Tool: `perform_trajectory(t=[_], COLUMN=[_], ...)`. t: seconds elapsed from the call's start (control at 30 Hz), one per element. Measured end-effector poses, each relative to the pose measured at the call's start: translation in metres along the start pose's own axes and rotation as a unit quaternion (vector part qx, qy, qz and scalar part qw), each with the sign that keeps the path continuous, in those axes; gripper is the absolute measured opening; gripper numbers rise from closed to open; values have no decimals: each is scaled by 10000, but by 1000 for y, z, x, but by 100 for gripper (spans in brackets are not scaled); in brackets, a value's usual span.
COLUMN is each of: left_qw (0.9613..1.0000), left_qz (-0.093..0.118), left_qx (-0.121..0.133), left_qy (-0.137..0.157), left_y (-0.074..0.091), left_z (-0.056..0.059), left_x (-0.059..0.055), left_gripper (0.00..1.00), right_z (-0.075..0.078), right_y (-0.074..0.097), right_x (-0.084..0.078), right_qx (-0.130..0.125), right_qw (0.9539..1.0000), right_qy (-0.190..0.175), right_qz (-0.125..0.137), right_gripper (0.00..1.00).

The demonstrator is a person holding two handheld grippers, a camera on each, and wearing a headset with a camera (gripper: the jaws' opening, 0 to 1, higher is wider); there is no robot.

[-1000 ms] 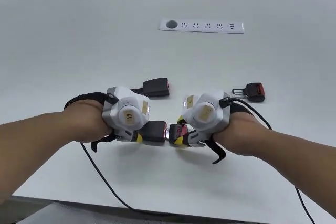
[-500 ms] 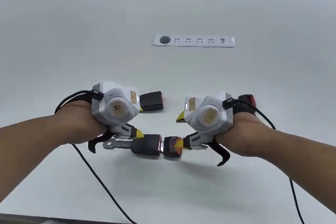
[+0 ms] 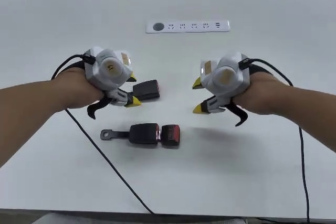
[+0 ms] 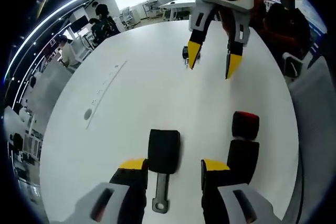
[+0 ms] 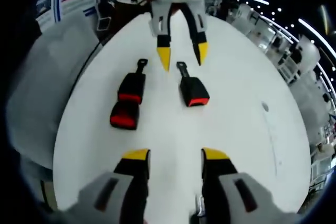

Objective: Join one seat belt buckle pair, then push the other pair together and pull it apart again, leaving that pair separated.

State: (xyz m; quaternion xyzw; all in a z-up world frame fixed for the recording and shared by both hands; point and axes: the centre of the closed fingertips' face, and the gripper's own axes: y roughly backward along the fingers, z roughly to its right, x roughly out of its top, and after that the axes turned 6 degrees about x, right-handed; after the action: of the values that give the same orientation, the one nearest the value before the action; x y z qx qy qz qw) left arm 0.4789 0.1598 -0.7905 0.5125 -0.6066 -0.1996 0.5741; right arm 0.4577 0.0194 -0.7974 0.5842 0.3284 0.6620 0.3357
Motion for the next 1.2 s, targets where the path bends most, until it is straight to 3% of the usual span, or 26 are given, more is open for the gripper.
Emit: perform_trajectory(t=[0.17, 0.23, 0.33, 0.57, 0.73, 0.9, 1.1, 1.2], left_qw=[9999, 9996, 9993, 9985, 9972, 9936, 9911, 9872], left_qz=[-111, -294, -351, -498, -626, -913, -916, -952], left_qx=[-43, -42, -96, -162, -287, -405, -535, -527], left_qy=[-10, -33, -80, -153, -295, -525, -805, -1165], left_y=[-11, -15, -23, -34, -41, -47, -50, -50], left_z=[-4, -7, -11, -21, -19, -15, -10, -8], left_x=[1, -5, -5, -14, -23, -34, -32, -33], left_gripper=[43, 43, 43, 44, 44, 39, 34, 32], right_z=[11, 19, 27, 40, 46, 45, 43, 46], right_y=[9, 17, 27, 41, 46, 41, 35, 35], right_x=[-24, -33, -50, -84, -110, -122, -130, -129], right_qx=[-84, -204, -318, -407, -354, -250, -149, -180], right_qw=[9998, 9994, 9985, 9965, 9950, 9941, 9946, 9947], right_qy=[-46, -188, -409, -670, -817, -868, -680, -632], right_qz=[-178, -183, -192, -303, -453, -599, -773, -785], right_gripper=[38, 37, 37, 38, 39, 34, 33, 32])
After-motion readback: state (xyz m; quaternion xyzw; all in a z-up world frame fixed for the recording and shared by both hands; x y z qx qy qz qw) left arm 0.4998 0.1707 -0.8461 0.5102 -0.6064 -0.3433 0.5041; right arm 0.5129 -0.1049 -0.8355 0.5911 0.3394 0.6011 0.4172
